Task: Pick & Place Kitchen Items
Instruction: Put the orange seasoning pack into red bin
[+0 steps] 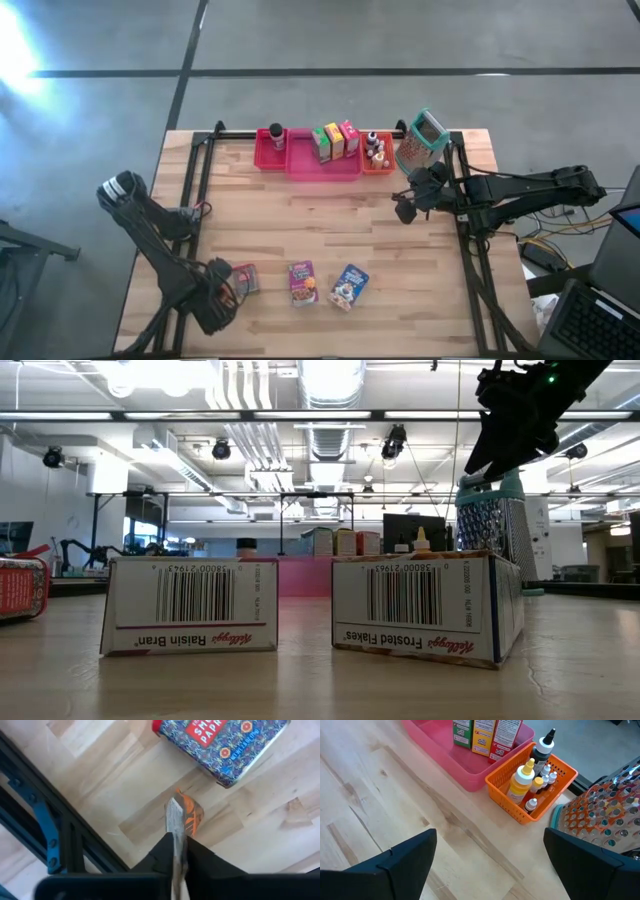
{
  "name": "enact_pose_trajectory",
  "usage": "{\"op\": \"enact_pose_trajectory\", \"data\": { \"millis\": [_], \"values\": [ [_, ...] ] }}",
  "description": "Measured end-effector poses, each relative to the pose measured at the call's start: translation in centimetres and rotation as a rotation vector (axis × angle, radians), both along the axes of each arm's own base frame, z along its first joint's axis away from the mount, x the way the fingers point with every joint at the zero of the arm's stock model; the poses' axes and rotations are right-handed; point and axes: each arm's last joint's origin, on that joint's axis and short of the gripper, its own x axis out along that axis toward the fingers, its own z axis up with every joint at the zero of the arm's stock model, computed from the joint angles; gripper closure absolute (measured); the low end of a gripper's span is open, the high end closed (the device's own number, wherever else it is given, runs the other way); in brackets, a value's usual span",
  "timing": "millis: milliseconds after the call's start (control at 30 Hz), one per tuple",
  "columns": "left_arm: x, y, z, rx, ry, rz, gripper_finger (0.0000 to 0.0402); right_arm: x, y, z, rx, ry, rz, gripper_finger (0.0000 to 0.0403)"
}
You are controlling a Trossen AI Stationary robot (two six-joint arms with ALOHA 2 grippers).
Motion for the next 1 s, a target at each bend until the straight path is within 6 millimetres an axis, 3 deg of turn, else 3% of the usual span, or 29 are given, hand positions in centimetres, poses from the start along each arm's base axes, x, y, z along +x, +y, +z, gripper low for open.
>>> {"op": "enact_pose_trajectory", "data": {
  "millis": [100, 467, 1000],
  "values": [
    [-0.3, 0.3, 0.3, 0.011, 0.007, -0.006, 0.0394, 0.0, 0.0, 0.0, 0.000, 0.000, 0.000, 0.0039],
    [-1.6, 2.2, 2.1, 0.048, 0.003, 0.007, 0.0399, 0.0, 0.0, 0.0, 0.000, 0.000, 0.000, 0.0039],
    [-2.0, 8.2, 5.9, 0.257, -0.348, 0.192, 0.0400, 0.0, 0.0, 0.0, 0.000, 0.000, 0.000, 0.0039]
  ]
}}
